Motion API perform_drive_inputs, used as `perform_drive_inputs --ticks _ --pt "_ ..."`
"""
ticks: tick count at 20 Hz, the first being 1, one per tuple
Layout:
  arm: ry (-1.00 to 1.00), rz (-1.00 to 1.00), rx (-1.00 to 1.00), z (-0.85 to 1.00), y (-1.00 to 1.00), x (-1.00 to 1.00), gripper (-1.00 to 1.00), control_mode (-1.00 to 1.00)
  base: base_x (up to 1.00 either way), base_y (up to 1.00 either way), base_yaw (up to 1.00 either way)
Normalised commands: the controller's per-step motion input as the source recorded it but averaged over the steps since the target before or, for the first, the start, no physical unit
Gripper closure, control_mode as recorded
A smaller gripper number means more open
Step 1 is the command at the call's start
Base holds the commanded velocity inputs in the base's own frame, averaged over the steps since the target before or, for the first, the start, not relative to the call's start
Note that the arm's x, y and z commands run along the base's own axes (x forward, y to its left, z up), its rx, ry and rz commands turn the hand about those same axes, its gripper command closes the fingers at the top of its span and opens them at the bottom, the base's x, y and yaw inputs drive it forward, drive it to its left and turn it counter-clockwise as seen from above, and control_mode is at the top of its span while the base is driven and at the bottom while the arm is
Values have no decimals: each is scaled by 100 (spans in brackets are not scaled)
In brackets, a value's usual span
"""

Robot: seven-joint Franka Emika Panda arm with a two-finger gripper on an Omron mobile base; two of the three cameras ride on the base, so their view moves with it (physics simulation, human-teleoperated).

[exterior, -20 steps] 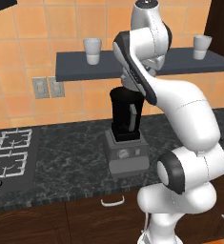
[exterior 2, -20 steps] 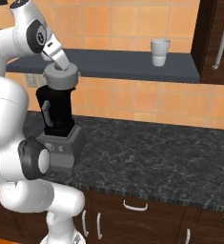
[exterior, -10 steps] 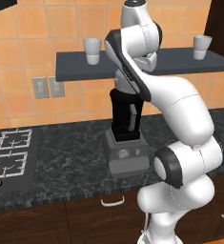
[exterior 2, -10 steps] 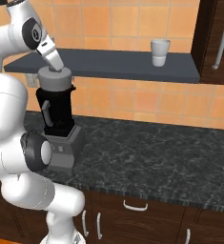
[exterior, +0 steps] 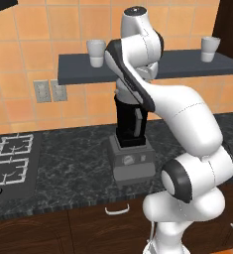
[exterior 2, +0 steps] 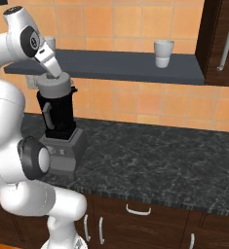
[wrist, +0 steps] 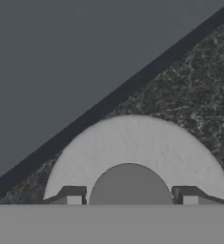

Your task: Close the lid blender by securely placing the lid on top.

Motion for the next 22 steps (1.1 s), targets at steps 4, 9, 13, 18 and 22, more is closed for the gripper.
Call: perform_drive_inputs --ticks 4,9,13,18,22 --pt "-3 2 0 0 33 29 100 -100 0 0 0" --pt "0 0 0 3 4 40 100 -100 0 0 0" --pt "0 0 1 -1 6 -1 100 -100 0 0 0" --pt "-3 0 1 -25 0 -7 100 -100 0 0 0" --pt "0 0 0 -45 7 -8 100 -100 0 0 0"
